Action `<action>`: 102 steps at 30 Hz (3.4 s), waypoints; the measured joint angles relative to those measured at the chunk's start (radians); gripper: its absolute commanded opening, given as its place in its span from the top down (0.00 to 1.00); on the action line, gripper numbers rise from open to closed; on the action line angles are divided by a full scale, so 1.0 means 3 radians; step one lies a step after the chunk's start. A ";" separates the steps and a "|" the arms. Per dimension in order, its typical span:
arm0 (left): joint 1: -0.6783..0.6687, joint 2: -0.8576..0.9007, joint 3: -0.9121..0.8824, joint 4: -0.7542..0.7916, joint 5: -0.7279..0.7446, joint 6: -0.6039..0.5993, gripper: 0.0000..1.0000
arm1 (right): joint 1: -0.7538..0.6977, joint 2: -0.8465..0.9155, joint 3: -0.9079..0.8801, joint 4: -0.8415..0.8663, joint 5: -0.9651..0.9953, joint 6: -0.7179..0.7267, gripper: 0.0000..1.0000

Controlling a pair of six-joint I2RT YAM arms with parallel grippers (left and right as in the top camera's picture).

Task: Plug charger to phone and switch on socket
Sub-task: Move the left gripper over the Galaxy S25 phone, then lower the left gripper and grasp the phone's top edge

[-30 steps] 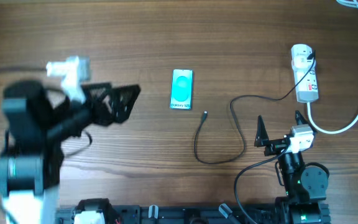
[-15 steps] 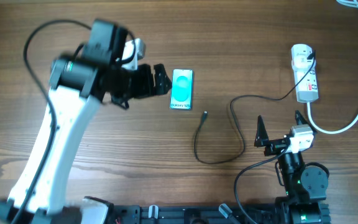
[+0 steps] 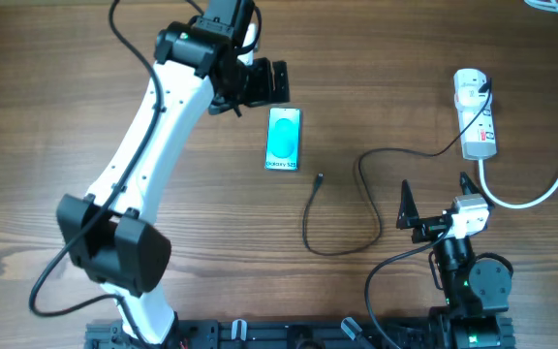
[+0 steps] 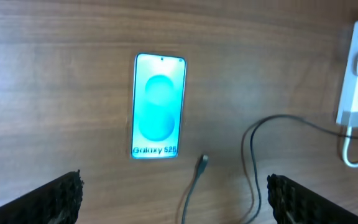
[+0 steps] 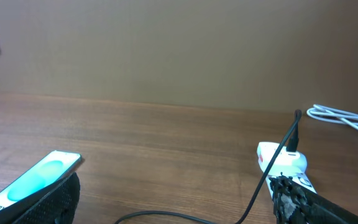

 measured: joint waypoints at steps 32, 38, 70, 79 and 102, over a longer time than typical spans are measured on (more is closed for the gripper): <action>-0.0242 0.1071 0.0554 -0.0355 -0.0234 0.0093 0.00 | 0.0000 0.0000 0.0000 0.0000 0.0000 0.0000 0.00; -0.0242 0.1530 0.0554 -0.0066 -0.0259 0.0094 0.00 | 0.0000 0.0000 0.0000 0.0000 0.0000 0.0000 0.00; -0.0398 0.1733 0.0554 -0.0057 -0.0548 0.0033 0.00 | 0.0000 0.0000 0.0000 0.0000 0.0000 0.0000 0.00; -0.0398 0.1733 0.0554 -0.0048 -0.0524 -0.0086 0.00 | 0.0000 0.0000 0.0000 0.0000 0.0000 0.0000 0.00; -0.0398 0.1732 0.0478 0.0009 -0.0656 -0.0092 0.02 | 0.0000 0.0000 0.0000 0.0000 0.0000 0.0000 0.00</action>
